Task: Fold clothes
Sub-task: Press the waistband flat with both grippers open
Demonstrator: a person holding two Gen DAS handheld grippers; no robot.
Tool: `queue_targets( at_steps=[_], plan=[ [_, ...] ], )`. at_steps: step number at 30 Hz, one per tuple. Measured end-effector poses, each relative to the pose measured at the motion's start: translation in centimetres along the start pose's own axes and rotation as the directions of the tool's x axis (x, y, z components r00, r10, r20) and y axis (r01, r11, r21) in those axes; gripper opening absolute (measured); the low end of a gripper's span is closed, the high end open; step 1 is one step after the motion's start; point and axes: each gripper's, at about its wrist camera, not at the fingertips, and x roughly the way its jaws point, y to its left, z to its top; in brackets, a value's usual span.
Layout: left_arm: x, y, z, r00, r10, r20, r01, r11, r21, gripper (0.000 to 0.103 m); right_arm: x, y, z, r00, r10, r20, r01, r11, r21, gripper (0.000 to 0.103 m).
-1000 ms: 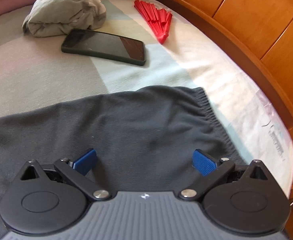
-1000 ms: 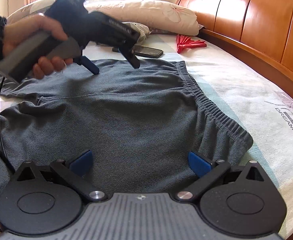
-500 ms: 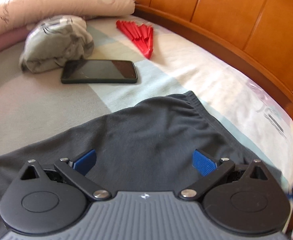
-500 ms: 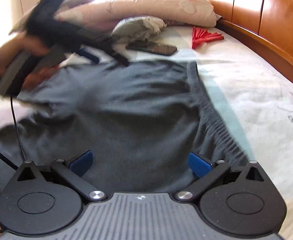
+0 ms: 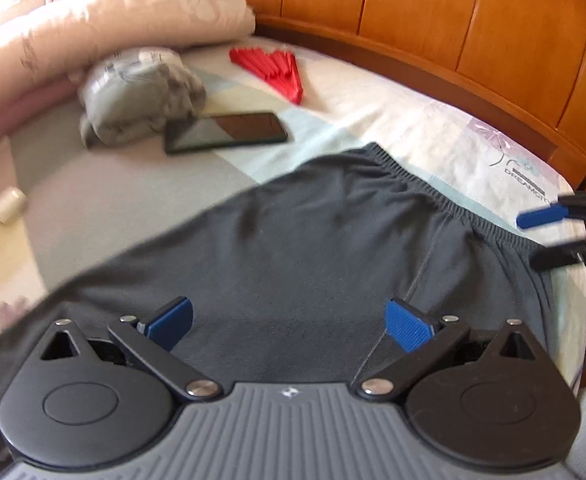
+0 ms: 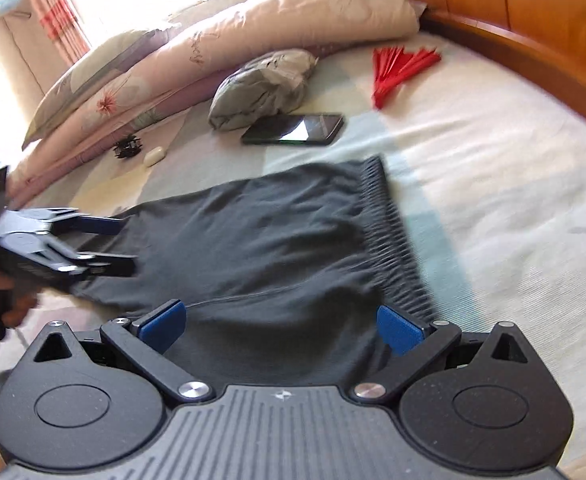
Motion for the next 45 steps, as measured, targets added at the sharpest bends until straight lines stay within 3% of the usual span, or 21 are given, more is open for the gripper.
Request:
queue_targets(
  at_steps=[4, 9, 14, 21, 24, 27, 31, 36, 41, 45],
  plan=[
    [3.9, 1.4, 0.4, 0.998, 0.032, -0.046, -0.035, 0.996, -0.082, 0.102, 1.4, 1.0, -1.3, 0.999, 0.014, -0.049, -0.015, 0.999, -0.031, 0.103],
    [6.3, 1.8, 0.5, 0.996, 0.086, -0.03, -0.088, 0.993, -0.08, 0.102, 3.1, 0.6, -2.8, 0.992, -0.03, -0.123, 0.022, 0.997, -0.068, 0.103],
    [7.2, 2.5, 1.5, 0.993, 0.121, -0.012, -0.121, 0.986, -0.112, 0.102, 3.0, 0.1, -3.8, 0.995, -0.019, -0.093, 0.014, 0.998, -0.062, 0.103],
    [5.6, 2.4, 2.0, 0.987, 0.162, 0.021, -0.158, 0.978, -0.134, 0.102, 2.7, 1.3, -4.7, 0.993, -0.067, -0.092, 0.05, 0.982, -0.182, 0.103],
    [3.5, 1.1, 1.7, 0.986, 0.157, 0.055, -0.151, 0.984, -0.094, 0.102, 1.9, 0.8, -3.7, 0.993, -0.007, -0.118, -0.008, 0.992, -0.129, 0.103],
    [1.6, -0.6, 1.6, 0.985, 0.155, 0.071, -0.153, 0.987, -0.041, 0.102, 0.5, -0.2, -2.1, 0.997, 0.048, -0.058, -0.053, 0.995, -0.087, 0.103],
    [-0.3, -2.6, 1.1, 0.993, 0.094, 0.073, -0.094, 0.996, -0.001, 0.102, -0.7, -2.6, 0.8, 0.996, 0.085, -0.004, -0.085, 0.996, -0.01, 0.103],
    [-2.7, -4.5, -1.1, 0.995, 0.015, 0.095, -0.019, 0.999, 0.036, 0.102, 0.3, -6.9, 4.1, 0.989, 0.144, -0.02, -0.14, 0.983, 0.119, 0.103],
    [-4.0, -6.4, -3.3, 0.99, 0.066, 0.127, -0.08, 0.991, 0.11, 0.102, 2.7, -10.8, 6.6, 0.985, 0.173, -0.028, -0.164, 0.967, 0.197, 0.103],
    [-4.7, -6.9, -4.2, 0.988, 0.083, 0.131, -0.098, 0.989, 0.112, 0.102, 5.1, -12.7, 8.0, 0.976, 0.215, -0.024, -0.202, 0.946, 0.253, 0.103]
  ],
)
